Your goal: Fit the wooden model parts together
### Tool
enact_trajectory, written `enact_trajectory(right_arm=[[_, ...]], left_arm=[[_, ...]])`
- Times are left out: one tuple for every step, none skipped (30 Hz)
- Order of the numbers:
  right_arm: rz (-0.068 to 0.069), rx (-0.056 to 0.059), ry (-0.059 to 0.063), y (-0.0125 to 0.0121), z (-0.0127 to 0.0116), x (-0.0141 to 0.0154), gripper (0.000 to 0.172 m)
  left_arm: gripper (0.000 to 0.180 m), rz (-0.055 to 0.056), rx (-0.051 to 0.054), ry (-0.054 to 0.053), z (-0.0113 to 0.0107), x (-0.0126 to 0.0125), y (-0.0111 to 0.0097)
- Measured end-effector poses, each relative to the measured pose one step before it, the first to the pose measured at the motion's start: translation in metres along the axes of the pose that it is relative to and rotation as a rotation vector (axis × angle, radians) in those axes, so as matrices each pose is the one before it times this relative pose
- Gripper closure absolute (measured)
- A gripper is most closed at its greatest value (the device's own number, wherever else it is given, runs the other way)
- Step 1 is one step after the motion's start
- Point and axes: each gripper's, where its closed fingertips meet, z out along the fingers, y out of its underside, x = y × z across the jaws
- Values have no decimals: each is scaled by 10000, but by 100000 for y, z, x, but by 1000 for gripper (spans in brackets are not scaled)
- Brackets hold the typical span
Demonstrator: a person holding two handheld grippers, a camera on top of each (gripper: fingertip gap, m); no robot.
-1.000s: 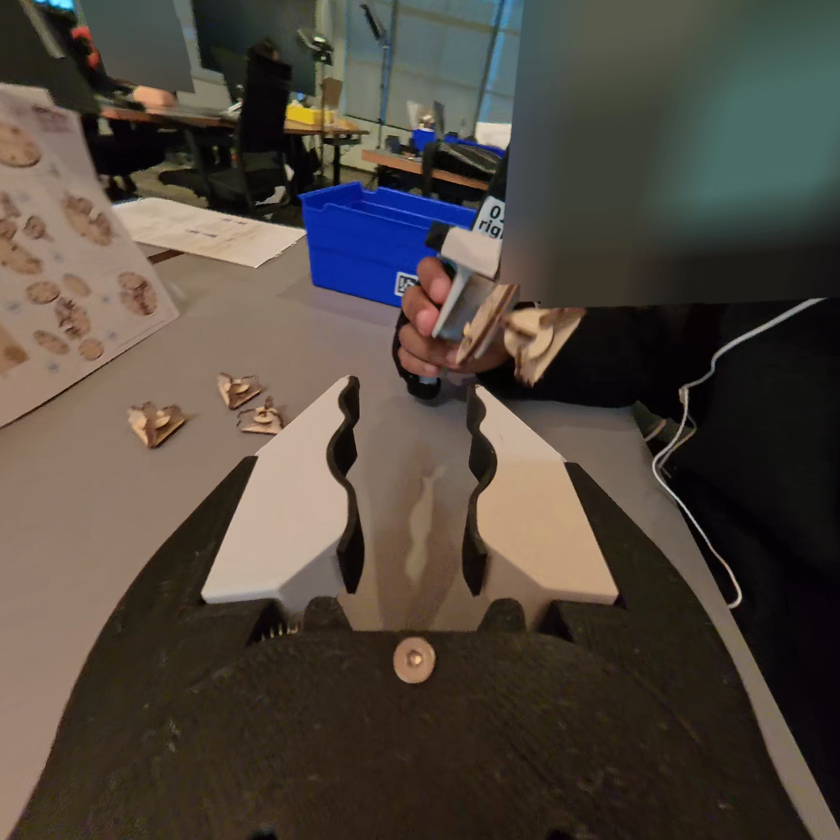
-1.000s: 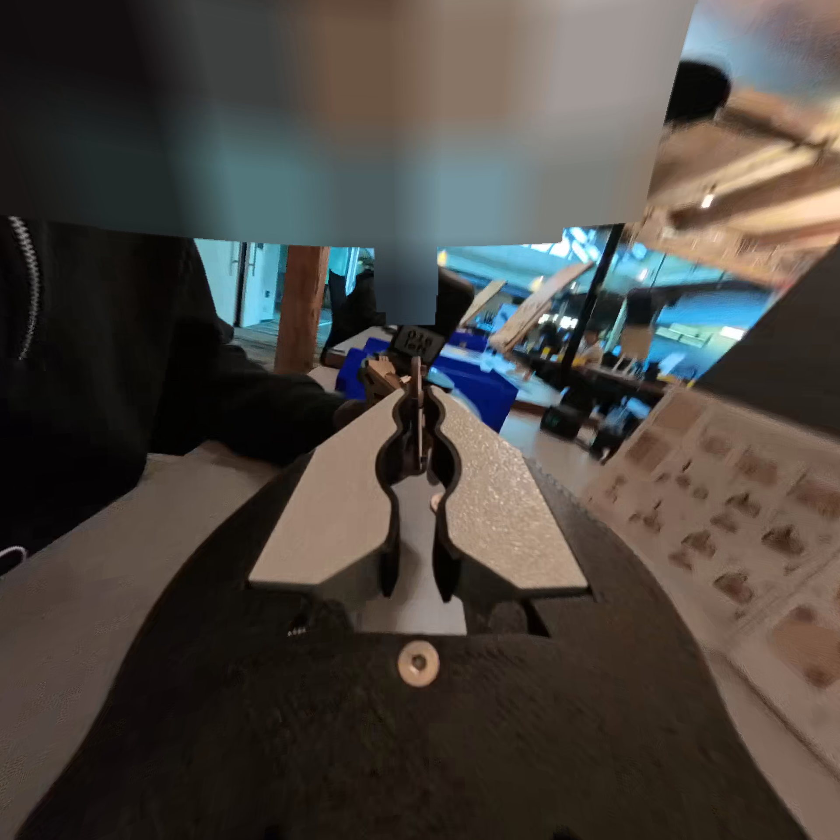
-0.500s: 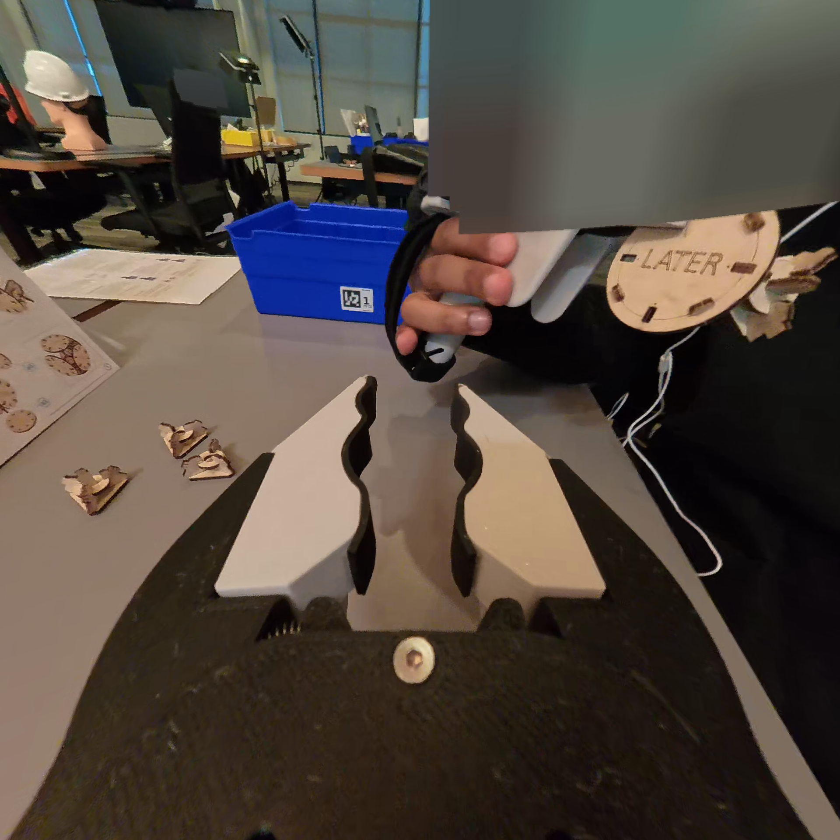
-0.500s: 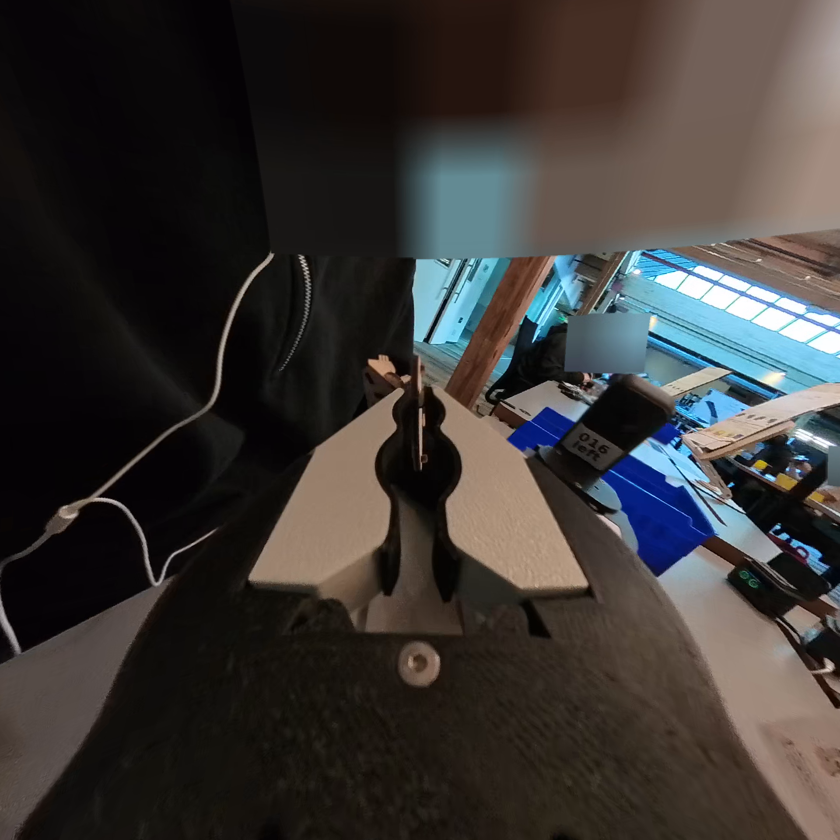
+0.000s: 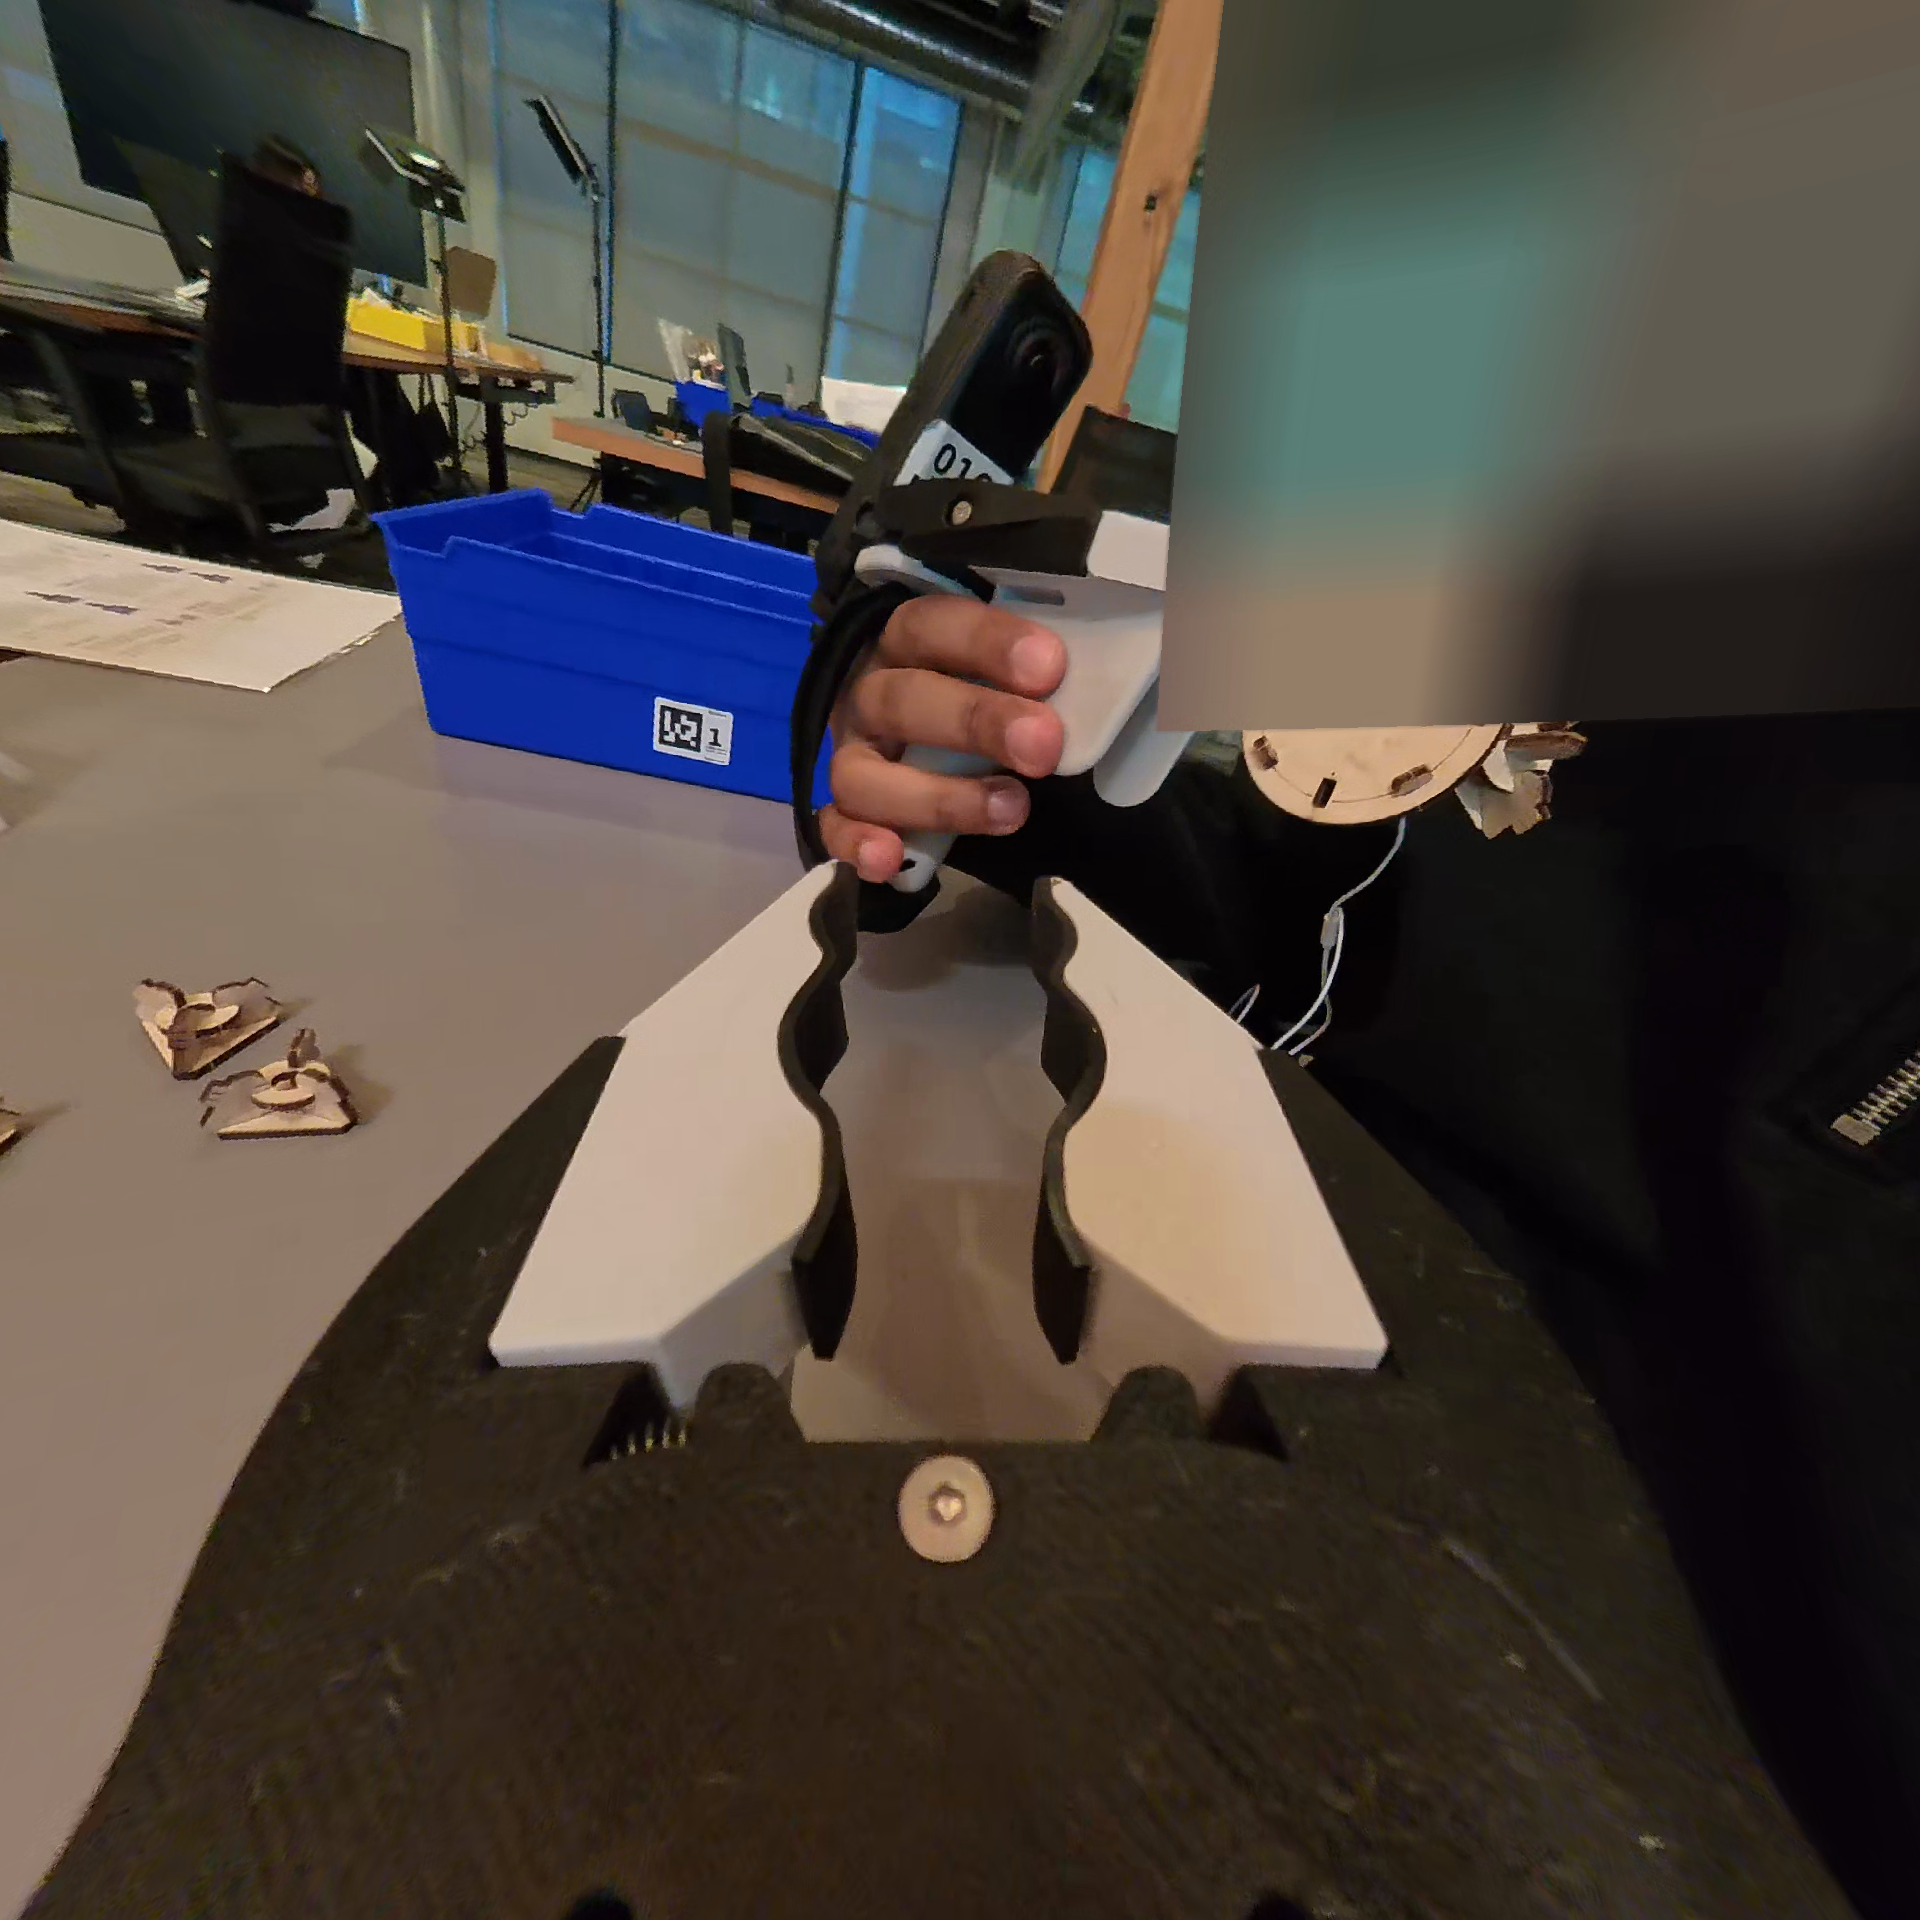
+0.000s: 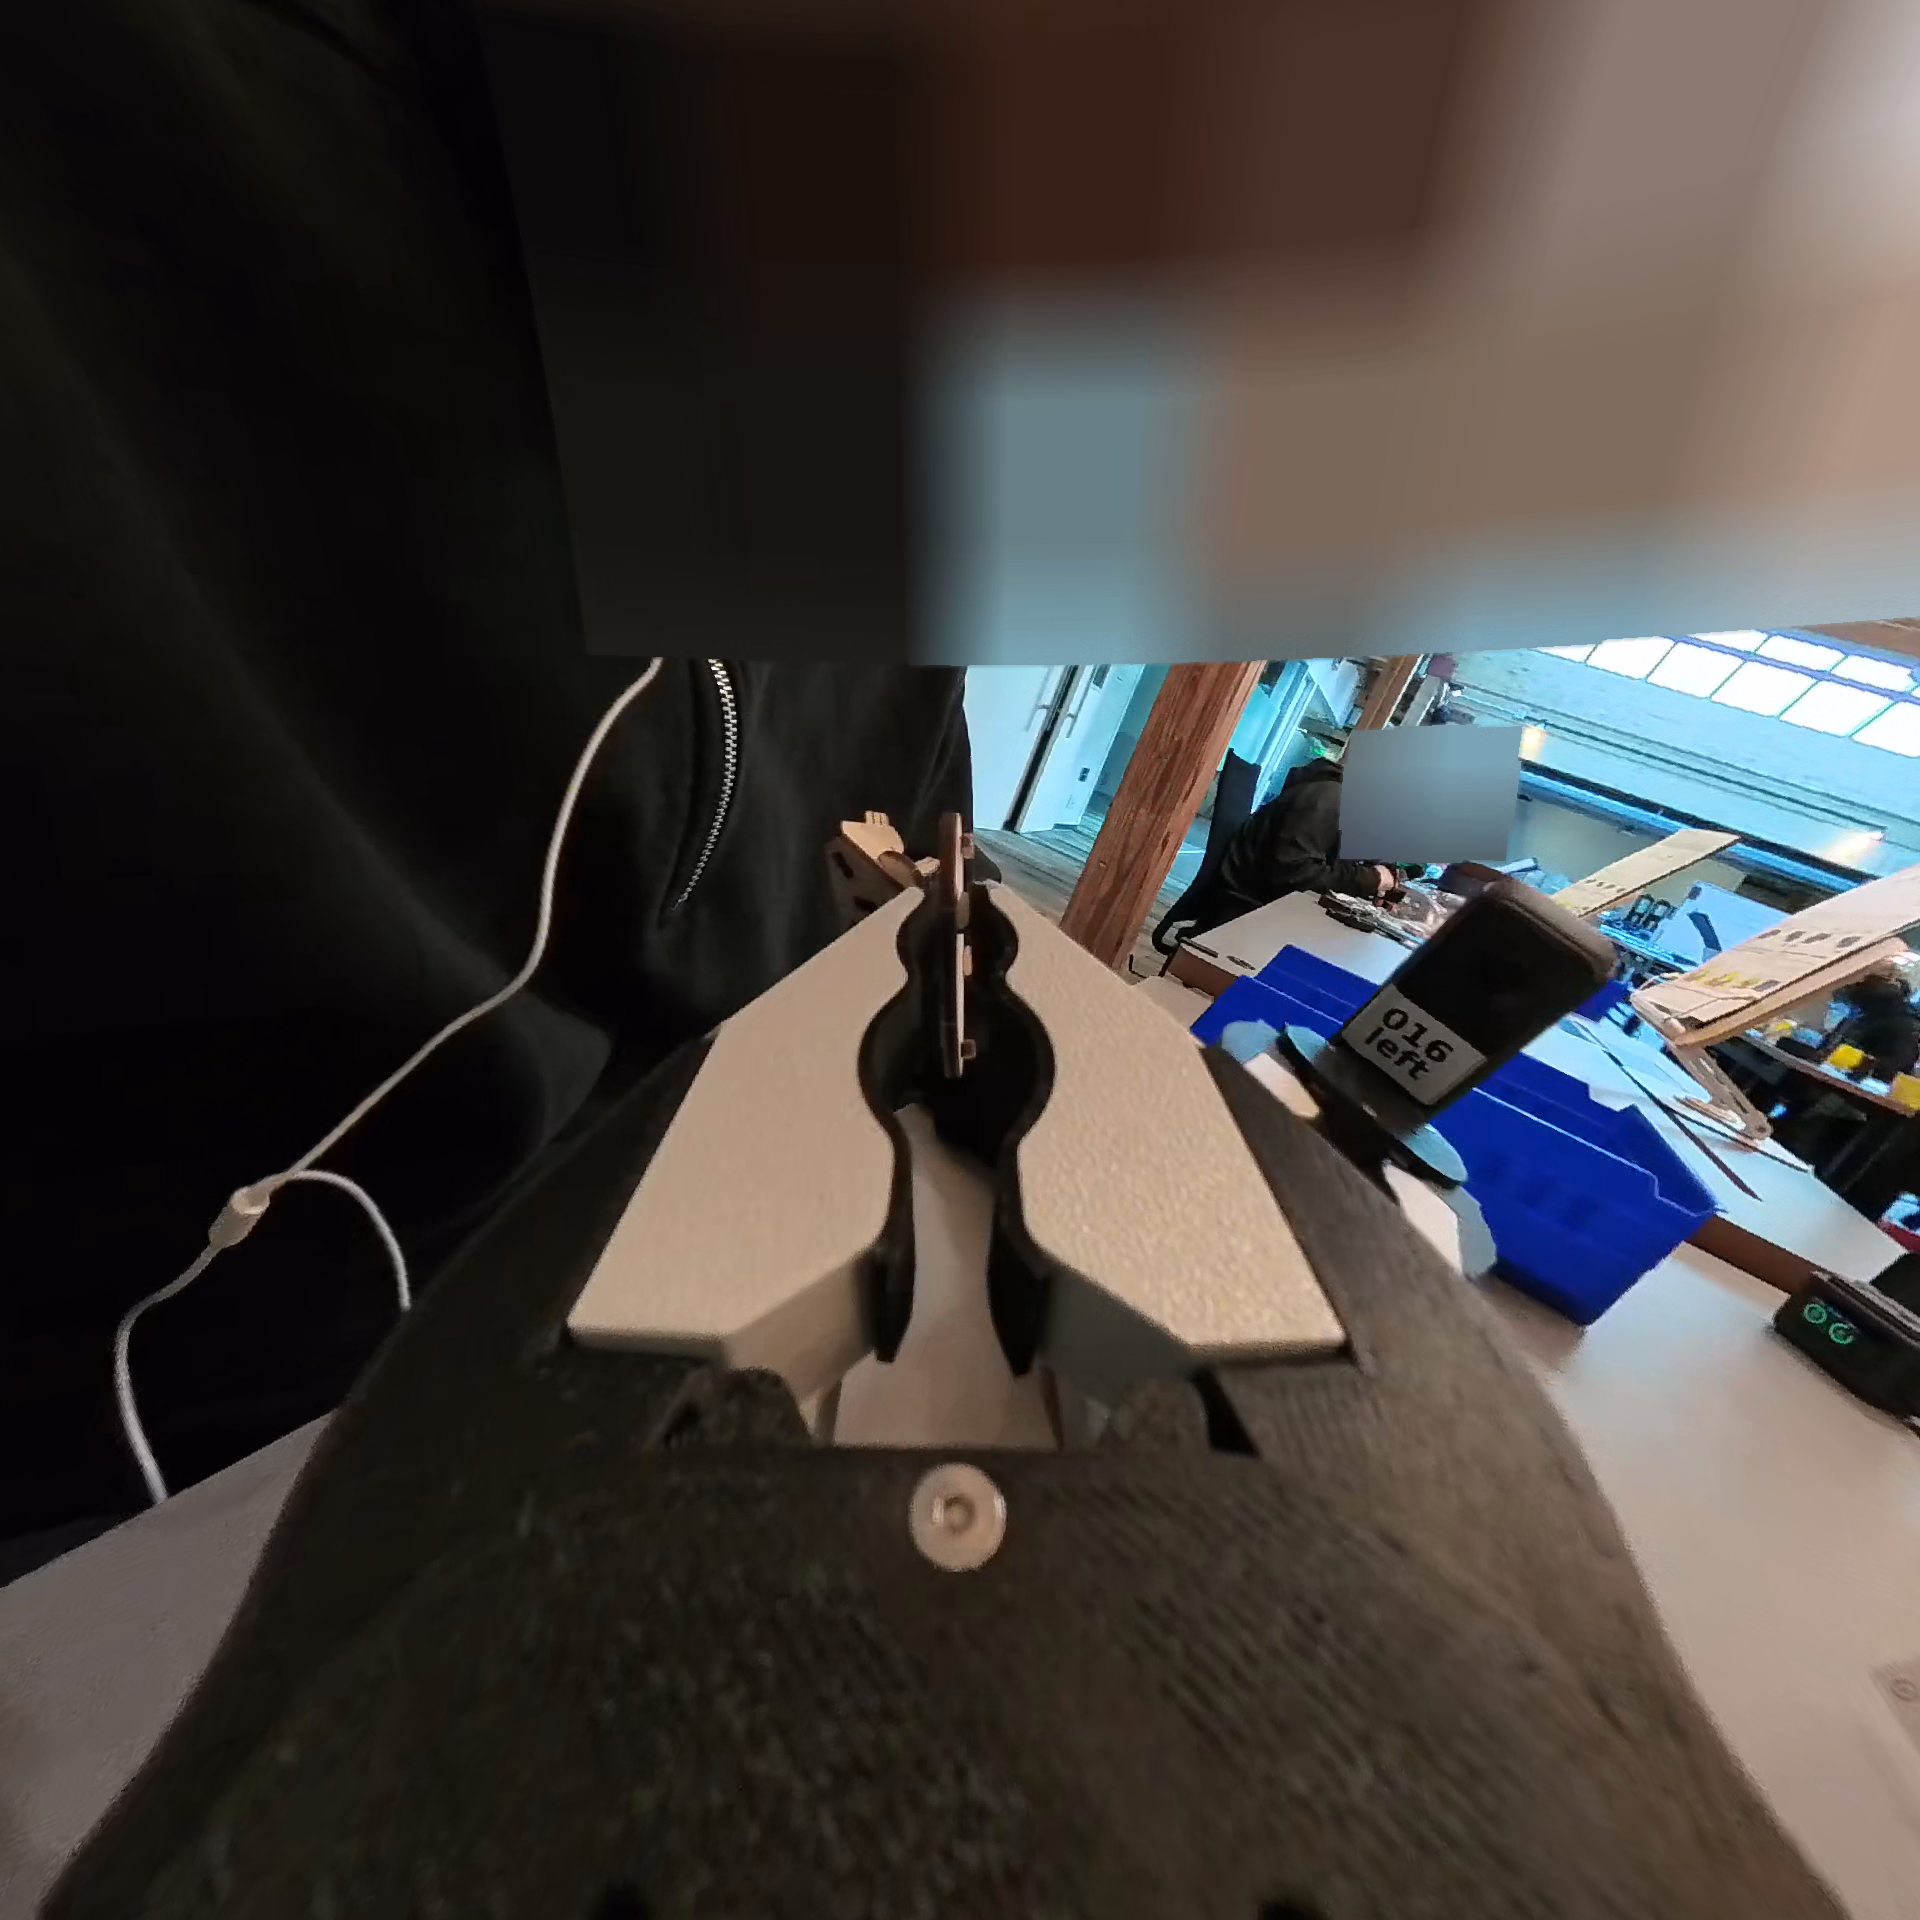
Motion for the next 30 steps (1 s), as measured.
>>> enact_trajectory(right_arm=[[81, 42, 12, 104, -11, 63, 169], [69, 47, 23, 86, 3, 146, 169], [86, 36, -4, 133, -37, 1, 169], [82, 49, -17, 94, 14, 50, 169], [70, 59, -7, 73, 36, 47, 169], [85, 94, -16, -96, 136, -64, 169], [103, 126, -43, -30, 22, -28, 169], [99, 133, -27, 120, 56, 95, 168], [99, 134, 3, -48, -5, 55, 168], [89, 77, 17, 56, -17, 72, 168], [88, 43, 21, 91, 7, 57, 168], [82, 30, 30, 84, -47, 84, 168], [67, 32, 29, 38, -15, 65, 168], [64, 41, 27, 40, 1, 62, 169], [66, 60, 16, -18, -22, 107, 168], [66, 79, 17, -50, 1, 75, 168], [77, 99, 30, -72, -4, 98, 169], [80, 110, 31, -92, -33, 102, 169], [76, 121, 29, -56, -39, 70, 169], [82, 136, 30, -229, 81, -67, 169], [68, 130, 26, -39, -132, 317, 169], [88, 151, 42, -175, -38, 94, 169], [83, 157, 53, -195, -78, 167, 169], [87, 176, 68, -243, -63, 153, 169], [95, 195, 71, -270, -92, 171, 169], [126, 196, 88, -269, -55, 184, 169], [182, 193, 107, -260, -127, 267, 169], [217, 197, 95, -271, -92, 217, 169], [226, 188, 86, -256, -103, 242, 169], [250, 172, 94, -211, -91, 231, 169]], left_arm=[[149, -9, -29, 26, 57, 60, 66], [149, 2, -33, 12, 46, 24, 59], [149, 18, -34, 3, 31, 31, 47], [149, 27, -25, -6, 15, 23, 27], [149, 30, -13, -10, 21, 37, 5], [149, 24, -6, 8, 18, 55, -18], [149, 19, -1, 14, 19, 81, -32], [149, 22, 3, 14, 22, 75, -28], [149, 24, -2, 6, 21, 53, -24], [149, 19, -9, 5, 7, 39, 3], [149, 9, -11, 0, 19, 21, 1], [149, 1, -5, -1, 6, -1, 8], [149, -1, 4, -1, -7, -2, -6], [149, -1, 5, -5, -6, -5, -18], [149, 0, 9, -2, -14, -4, -23], [149, 5, 15, -4, -13, 9, -27], [149, 11, 10, -11, -14, -12, -32], [149, 14, 9, -13, -18, 3, -26], [149, 12, 8, -12, -17, -6, -18], [149, 7, 5, -6, -8, 0, -25], [149, 7, 5, -5, 1, 10, -13], [149, 8, 0, -10, -2, -10, 2], [149, 7, -1, -10, -3, -9, 4], [149, 1, 4, -6, -7, -11, -7], [149, -3, 6, -1, -6, 1, -18], [149, 4, 8, -10, -6, -9, -9], [148, 14, 9, -22, -7, -20, -19], [148, 14, 18, -21, -12, -9, -40], [147, 8, 24, -25, -8, -12, -48], [147, 13, 29, -26, -16, -5, -64]])
